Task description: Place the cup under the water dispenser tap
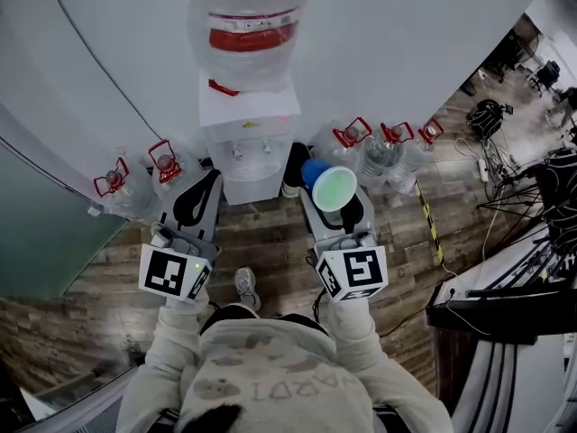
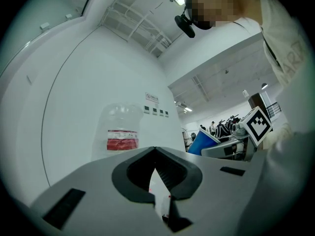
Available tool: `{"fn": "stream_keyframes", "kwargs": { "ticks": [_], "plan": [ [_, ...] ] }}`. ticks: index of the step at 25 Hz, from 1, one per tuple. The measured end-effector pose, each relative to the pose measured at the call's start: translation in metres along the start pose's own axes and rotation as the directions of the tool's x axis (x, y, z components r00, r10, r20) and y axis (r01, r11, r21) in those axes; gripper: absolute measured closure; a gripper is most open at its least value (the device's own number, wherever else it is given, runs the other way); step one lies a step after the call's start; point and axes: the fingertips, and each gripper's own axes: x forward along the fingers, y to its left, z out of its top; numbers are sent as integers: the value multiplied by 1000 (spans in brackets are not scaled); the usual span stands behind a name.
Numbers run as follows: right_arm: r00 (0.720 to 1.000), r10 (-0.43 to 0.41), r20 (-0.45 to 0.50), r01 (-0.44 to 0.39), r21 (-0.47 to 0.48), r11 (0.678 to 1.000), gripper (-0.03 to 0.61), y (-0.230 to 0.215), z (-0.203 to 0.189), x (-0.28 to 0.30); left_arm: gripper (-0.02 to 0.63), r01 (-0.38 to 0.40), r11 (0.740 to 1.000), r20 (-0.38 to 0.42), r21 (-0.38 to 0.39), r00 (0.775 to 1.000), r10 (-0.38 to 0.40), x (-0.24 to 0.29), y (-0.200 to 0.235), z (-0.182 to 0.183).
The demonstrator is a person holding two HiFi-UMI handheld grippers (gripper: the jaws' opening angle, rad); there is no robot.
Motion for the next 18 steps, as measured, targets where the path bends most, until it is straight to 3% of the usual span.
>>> {"fn": "stream_keyframes", "kwargs": {
  "ticks": [18],
  "plan": [
    [998, -38, -50, 39, 7, 999, 296, 2, -22, 115, 609, 58, 998, -5, -22, 998, -58, 64, 95, -28]
  ]
}}
